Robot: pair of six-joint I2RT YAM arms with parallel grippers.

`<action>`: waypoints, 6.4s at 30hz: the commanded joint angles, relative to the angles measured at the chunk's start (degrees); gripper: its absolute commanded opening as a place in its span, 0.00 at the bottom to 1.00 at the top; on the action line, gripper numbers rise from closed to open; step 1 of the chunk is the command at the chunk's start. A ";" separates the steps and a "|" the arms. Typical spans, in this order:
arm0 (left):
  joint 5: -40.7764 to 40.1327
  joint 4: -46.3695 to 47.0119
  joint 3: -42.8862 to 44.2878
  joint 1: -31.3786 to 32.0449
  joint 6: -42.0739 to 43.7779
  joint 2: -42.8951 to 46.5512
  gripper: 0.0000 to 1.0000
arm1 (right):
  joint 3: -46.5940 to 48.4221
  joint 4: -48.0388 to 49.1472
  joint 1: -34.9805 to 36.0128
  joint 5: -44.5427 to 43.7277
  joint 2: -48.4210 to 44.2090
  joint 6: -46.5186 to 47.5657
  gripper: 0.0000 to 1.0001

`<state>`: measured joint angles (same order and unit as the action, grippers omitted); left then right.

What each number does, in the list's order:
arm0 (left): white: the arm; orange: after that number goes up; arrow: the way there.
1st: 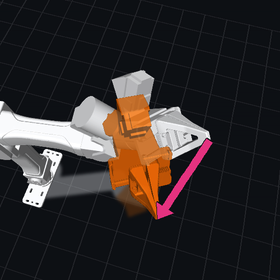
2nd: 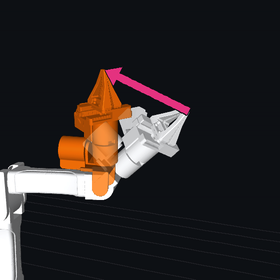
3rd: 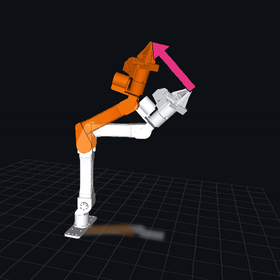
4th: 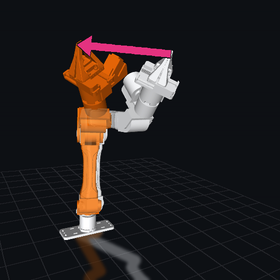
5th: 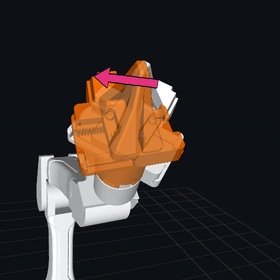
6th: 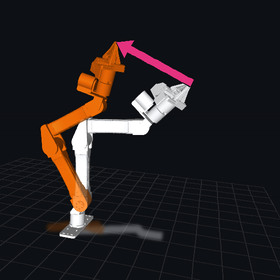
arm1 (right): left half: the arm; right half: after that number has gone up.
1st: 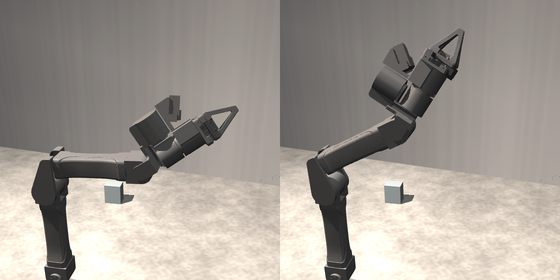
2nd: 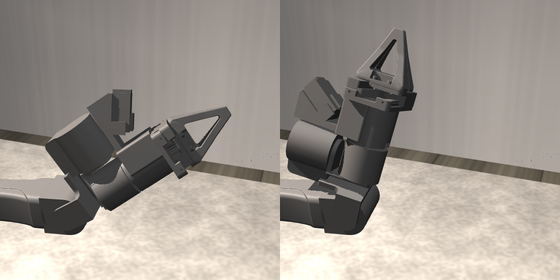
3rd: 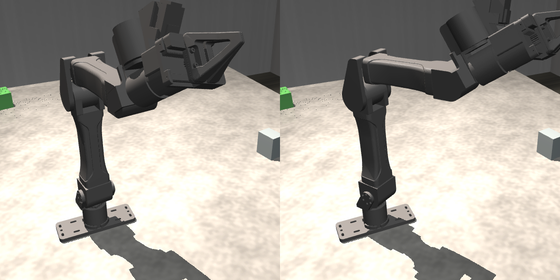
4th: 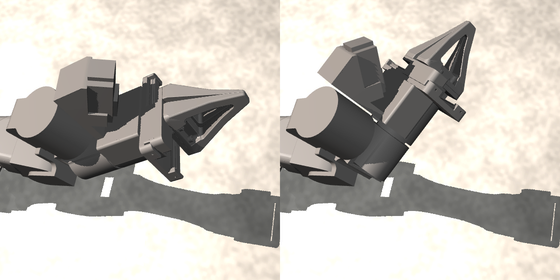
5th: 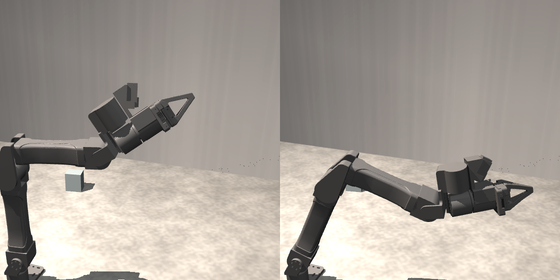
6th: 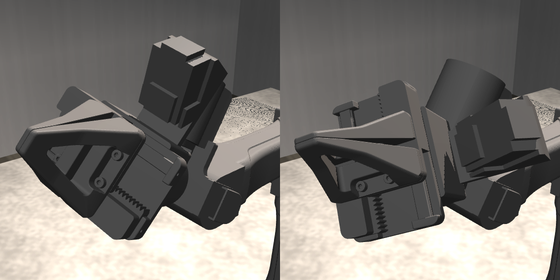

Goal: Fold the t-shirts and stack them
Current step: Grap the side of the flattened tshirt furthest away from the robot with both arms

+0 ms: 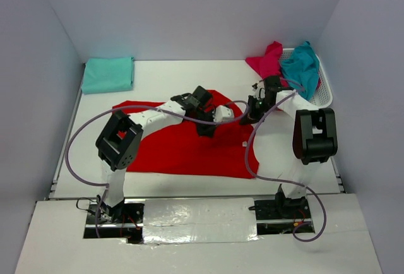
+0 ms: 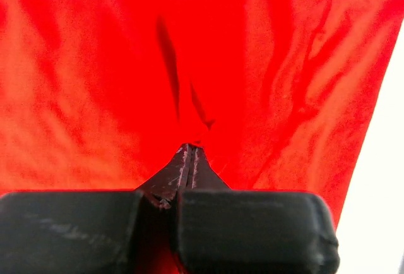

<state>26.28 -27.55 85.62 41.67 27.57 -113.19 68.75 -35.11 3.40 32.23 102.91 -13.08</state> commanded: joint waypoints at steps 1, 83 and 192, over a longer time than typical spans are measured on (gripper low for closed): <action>8.60 -1.54 1.30 -2.46 -7.70 -0.72 0.00 | 3.58 -2.42 0.12 2.05 2.29 -1.94 0.00; 1.06 4.87 -7.39 -59.51 -12.99 -1.52 0.00 | 11.95 5.33 39.99 -42.45 3.17 -16.68 0.47; -3.70 -3.74 8.86 -58.37 -13.25 -7.66 0.54 | 27.67 -0.58 31.41 -17.99 14.24 11.68 0.25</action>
<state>21.87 -30.28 93.12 -16.82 14.61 -119.94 96.29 -38.15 34.54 9.65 119.66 -1.48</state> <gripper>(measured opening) 0.535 0.228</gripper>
